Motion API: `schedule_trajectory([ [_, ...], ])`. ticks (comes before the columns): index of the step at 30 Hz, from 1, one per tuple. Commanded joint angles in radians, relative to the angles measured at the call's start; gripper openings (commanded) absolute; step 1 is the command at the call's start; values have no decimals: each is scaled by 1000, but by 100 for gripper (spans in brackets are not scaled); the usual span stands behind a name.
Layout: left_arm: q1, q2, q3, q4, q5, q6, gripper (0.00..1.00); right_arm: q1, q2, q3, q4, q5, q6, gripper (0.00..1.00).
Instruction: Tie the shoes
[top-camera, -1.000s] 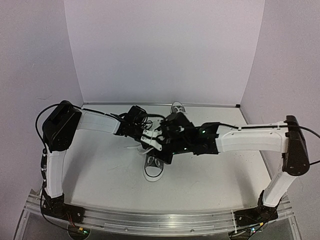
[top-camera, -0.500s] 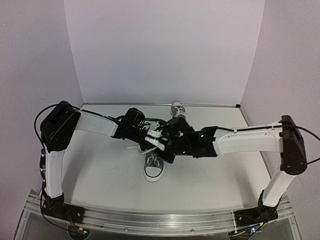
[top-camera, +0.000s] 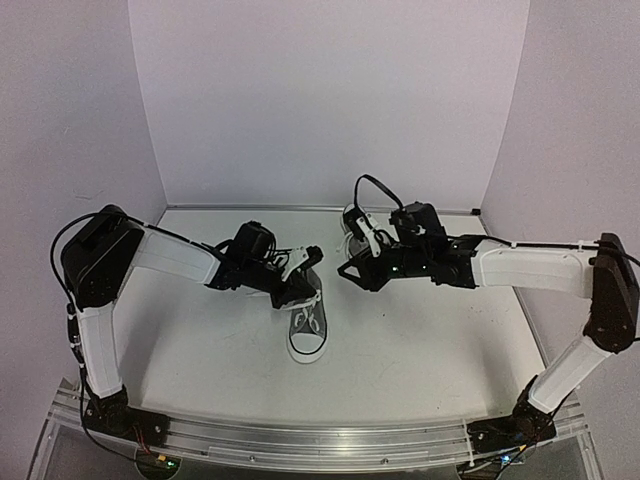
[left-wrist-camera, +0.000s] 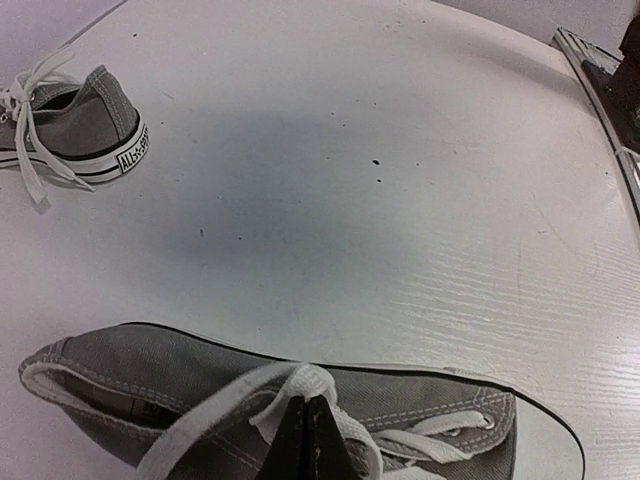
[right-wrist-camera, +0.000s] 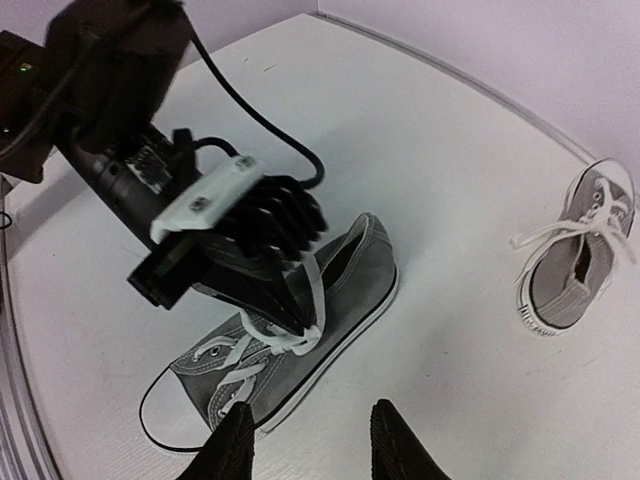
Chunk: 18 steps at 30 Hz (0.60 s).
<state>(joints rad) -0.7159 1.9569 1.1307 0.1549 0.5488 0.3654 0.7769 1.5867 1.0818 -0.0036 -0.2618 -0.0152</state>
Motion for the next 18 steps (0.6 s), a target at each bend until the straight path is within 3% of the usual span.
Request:
schedule_trajectory([
  [1, 1, -102, -65, 80, -4, 62, 0, -24, 83, 46, 34, -145, 102, 36],
  [18, 0, -165, -132, 114, -35, 156, 0, -24, 330, 233, 26, -296, 68, 36],
])
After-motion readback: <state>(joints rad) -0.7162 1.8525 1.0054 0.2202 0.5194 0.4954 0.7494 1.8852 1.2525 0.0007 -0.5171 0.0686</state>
